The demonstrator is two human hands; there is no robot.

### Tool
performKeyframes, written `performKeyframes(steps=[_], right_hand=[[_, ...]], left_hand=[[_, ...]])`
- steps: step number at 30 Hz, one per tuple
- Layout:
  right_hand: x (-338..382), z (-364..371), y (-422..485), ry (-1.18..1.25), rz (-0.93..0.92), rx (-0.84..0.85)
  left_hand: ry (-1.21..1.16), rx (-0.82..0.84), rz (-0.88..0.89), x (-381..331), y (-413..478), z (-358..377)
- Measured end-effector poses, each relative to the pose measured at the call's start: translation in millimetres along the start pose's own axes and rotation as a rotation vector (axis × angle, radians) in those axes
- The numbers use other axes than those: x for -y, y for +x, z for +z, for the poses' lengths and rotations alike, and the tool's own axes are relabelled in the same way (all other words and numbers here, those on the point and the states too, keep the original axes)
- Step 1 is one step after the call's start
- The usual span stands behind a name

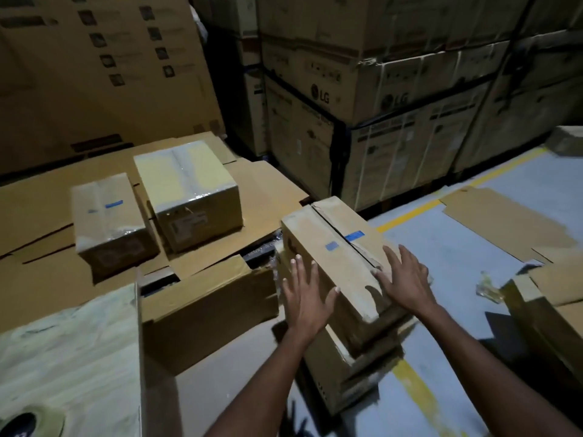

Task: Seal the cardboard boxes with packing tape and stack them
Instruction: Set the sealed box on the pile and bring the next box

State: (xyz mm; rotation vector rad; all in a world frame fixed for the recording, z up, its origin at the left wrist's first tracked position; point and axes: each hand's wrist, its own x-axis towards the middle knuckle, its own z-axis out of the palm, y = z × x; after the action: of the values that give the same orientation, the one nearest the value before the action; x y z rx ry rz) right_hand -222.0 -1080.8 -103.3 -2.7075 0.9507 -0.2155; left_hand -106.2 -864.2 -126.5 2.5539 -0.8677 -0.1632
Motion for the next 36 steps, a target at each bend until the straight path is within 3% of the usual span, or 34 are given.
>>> performKeyframes(steps=[3, 7, 13, 24, 36], right_hand=[[-30, 10, -20, -0.089, 0.006, 0.065], [-52, 10, -20, -0.094, 0.009, 0.166], [-53, 1, 33, -0.1, -0.088, 0.144], [-68, 18, 111, 0.165, -0.035, 0.344], [-59, 32, 105, 0.227, -0.015, 0.267]], left_hand=[[0.072, 0.052, 0.002, -17, -16, 16], [-0.041, 0.104, -0.071, -41, -24, 24], [-0.129, 0.05, -0.163, -69, 4, 31], [-0.351, -0.01, -0.48, -83, 73, 70], [-0.385, -0.092, -0.504, -82, 70, 68]])
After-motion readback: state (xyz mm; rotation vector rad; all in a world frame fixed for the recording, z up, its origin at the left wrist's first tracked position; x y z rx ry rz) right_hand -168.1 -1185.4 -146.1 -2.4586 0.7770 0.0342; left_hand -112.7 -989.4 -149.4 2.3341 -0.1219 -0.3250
